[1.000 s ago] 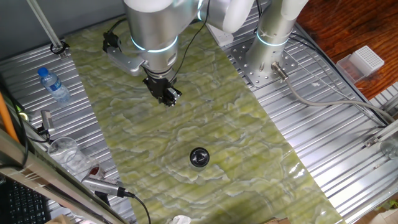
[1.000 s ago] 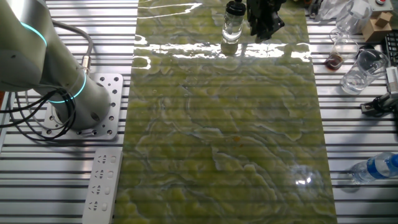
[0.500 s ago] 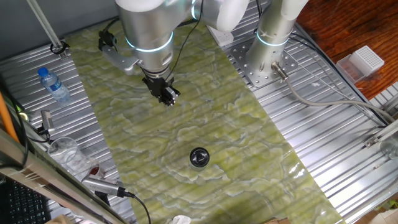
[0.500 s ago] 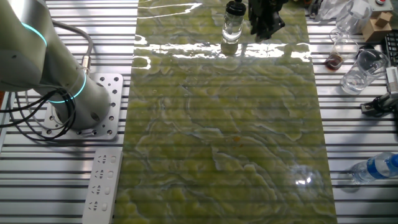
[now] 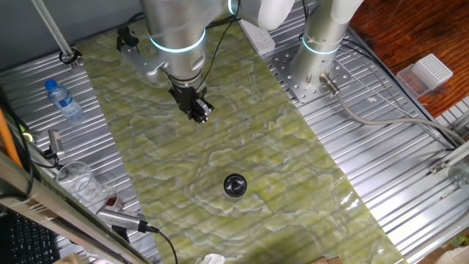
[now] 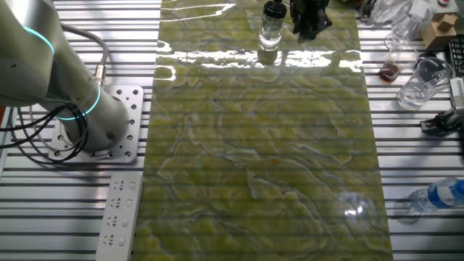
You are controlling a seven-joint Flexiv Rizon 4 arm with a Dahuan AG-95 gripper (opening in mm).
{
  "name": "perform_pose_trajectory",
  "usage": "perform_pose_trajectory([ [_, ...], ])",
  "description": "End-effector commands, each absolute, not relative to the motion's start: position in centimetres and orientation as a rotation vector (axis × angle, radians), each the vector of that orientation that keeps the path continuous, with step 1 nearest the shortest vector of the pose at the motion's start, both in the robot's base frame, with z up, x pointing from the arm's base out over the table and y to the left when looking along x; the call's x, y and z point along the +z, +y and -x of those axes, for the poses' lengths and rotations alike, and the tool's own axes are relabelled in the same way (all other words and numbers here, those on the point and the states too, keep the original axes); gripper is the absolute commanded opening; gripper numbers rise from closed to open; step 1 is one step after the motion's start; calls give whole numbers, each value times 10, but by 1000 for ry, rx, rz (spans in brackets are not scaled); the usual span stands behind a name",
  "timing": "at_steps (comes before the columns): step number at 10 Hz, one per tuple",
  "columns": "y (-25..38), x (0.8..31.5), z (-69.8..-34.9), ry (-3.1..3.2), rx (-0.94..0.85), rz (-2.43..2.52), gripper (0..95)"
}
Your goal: Screw the lid onto the jar
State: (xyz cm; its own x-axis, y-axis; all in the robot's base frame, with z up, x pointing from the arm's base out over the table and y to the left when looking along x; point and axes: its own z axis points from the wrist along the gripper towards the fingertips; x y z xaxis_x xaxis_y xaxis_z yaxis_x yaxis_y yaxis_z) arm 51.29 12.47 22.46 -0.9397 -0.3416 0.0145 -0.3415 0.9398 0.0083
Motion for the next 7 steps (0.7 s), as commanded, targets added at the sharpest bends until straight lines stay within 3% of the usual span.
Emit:
perform_pose_trajectory([
  [1, 143, 229, -516, -3086, 8, -514, 190],
  [2, 153, 230, -515, -3090, 11, -491, 380],
  [7, 188, 227, -507, -3118, 27, -384, 380],
])
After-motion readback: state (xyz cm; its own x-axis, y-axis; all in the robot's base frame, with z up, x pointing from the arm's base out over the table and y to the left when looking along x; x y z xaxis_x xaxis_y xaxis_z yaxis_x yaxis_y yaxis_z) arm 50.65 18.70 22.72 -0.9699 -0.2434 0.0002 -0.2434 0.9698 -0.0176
